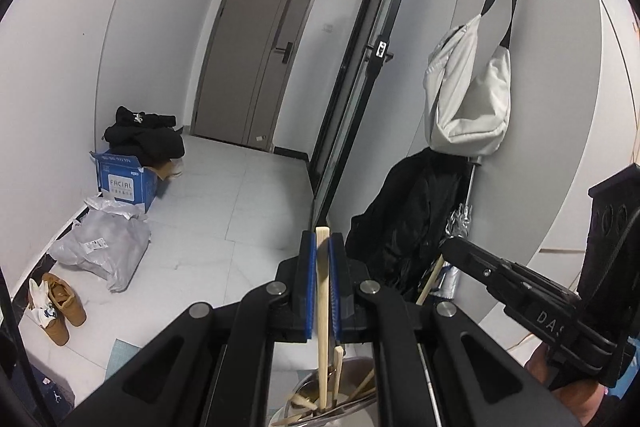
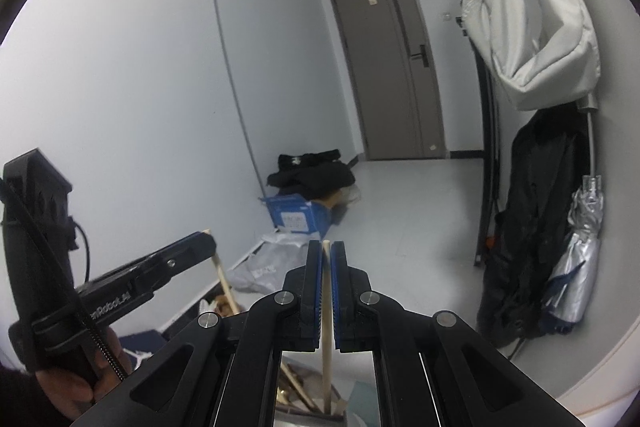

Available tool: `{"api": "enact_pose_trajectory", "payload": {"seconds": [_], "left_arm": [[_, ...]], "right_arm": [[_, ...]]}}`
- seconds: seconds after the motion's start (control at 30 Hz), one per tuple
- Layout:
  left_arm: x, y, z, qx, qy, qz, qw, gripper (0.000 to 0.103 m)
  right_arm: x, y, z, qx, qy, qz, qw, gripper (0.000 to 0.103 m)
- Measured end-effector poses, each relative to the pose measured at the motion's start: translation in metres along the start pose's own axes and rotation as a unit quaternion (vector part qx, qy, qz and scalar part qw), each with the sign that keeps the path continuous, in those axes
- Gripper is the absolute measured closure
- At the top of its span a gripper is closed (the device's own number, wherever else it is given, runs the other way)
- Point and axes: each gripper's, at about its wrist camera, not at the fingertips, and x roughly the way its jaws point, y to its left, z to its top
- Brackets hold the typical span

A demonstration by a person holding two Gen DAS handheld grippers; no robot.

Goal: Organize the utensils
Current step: 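Lower the chopsticks into the holder and open both grippers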

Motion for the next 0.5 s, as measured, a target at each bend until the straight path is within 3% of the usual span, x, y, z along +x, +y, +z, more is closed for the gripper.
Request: {"api": "enact_pose_trajectory", "payload": {"seconds": [0.5], "left_arm": [[-0.002,-0.004,-0.011,0.016,0.032,-0.022,0.9991,0.1]], "right_arm": [[0.014,0.008,-0.028,-0.038,0.04,0.018,0.998,0.099]]}}
